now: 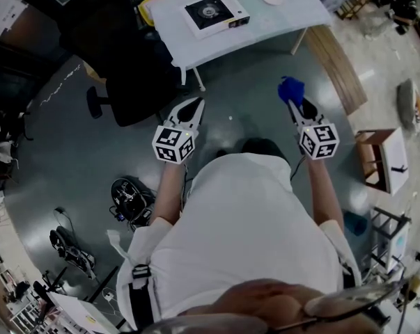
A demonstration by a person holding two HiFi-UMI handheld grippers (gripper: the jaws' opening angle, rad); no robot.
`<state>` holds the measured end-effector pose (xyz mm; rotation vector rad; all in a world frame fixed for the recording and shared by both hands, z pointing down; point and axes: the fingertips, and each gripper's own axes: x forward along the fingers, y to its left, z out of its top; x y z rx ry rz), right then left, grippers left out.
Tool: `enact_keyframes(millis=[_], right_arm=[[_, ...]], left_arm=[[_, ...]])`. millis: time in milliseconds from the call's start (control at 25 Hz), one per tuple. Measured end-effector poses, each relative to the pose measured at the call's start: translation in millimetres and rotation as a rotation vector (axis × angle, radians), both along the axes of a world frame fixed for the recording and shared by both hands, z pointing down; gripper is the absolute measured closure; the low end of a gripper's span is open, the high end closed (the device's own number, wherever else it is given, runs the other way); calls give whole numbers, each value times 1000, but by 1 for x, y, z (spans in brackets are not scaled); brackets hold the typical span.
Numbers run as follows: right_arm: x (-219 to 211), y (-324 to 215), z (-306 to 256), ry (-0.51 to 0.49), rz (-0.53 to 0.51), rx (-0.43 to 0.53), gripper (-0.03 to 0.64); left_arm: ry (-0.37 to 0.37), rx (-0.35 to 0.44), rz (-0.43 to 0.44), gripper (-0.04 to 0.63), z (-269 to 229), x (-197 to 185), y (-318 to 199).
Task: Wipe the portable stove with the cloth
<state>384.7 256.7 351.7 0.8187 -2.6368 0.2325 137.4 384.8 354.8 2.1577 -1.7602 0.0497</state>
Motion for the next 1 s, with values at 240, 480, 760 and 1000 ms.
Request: enact_keyframes(millis=[240,480,760,1000], right_arm=[[-3,6,9,2,24,-18,485],[-10,2,14,24,19,-31,485],[-21,-21,23,17,8,-48,485],[-36,-54,27,24,-13,-62,485]], left_arm=[[3,-11,12,558,6,-7,3],[9,-22,26,558,11,-7,-6],[13,-35,4,558,18,-16,-25],[5,-49,-2,558,19,-24,-56]])
